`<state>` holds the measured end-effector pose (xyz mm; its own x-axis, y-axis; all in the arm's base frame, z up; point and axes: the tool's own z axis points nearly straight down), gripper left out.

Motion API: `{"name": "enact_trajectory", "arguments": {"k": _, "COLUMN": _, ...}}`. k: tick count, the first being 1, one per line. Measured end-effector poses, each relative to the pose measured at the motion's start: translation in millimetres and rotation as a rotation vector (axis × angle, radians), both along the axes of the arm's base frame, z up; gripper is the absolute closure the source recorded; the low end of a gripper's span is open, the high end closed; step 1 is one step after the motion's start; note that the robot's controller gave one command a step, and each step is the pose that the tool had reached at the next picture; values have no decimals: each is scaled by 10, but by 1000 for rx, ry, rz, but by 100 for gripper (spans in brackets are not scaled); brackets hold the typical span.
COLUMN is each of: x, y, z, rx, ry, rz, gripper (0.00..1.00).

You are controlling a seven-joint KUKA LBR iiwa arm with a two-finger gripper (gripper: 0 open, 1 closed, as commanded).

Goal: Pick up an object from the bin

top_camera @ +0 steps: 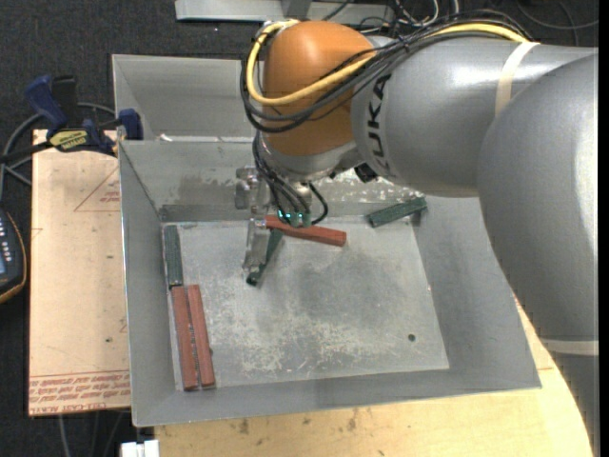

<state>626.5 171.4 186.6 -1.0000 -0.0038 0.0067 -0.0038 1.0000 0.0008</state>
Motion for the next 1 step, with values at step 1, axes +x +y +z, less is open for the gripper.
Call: {"name": "enact_trajectory", "arguments": {"k": 1, "x": 249, "y": -605, "z": -901, "rx": -1, "ry": -3, "rz": 193, "gripper": 0}}
